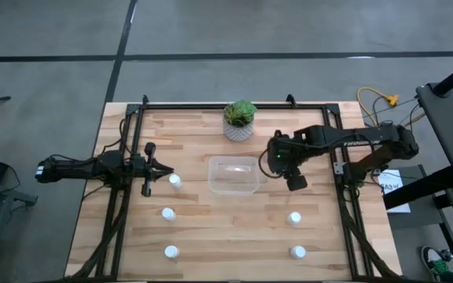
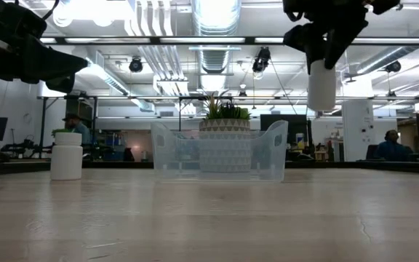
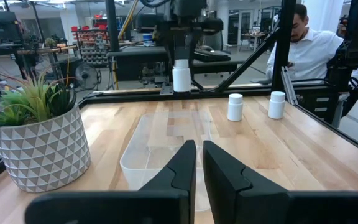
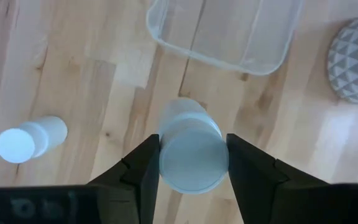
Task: Pick and place pill bottles into a basket
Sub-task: Put the white medicine bottle into the transparent bin
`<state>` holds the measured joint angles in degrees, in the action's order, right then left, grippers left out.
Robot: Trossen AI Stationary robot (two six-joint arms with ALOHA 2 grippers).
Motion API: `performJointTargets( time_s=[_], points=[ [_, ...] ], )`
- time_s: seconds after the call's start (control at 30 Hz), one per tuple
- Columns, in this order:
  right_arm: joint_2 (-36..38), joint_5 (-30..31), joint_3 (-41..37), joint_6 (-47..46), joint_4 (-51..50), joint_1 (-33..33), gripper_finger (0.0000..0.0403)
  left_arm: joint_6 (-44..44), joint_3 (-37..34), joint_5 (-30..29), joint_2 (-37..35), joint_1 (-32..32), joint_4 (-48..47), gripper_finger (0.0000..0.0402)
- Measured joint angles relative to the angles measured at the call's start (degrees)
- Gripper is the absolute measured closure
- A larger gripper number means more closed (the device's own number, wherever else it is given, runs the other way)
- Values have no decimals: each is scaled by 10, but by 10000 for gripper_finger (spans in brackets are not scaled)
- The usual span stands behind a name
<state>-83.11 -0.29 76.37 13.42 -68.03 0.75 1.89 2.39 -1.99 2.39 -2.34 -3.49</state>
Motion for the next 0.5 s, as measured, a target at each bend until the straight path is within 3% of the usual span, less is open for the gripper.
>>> performJointTargets(
  time_s=[0.5],
  points=[
    [-164,-2,181,84,-47,-29,256,0,0,0,0,0,0,389]
  ],
)
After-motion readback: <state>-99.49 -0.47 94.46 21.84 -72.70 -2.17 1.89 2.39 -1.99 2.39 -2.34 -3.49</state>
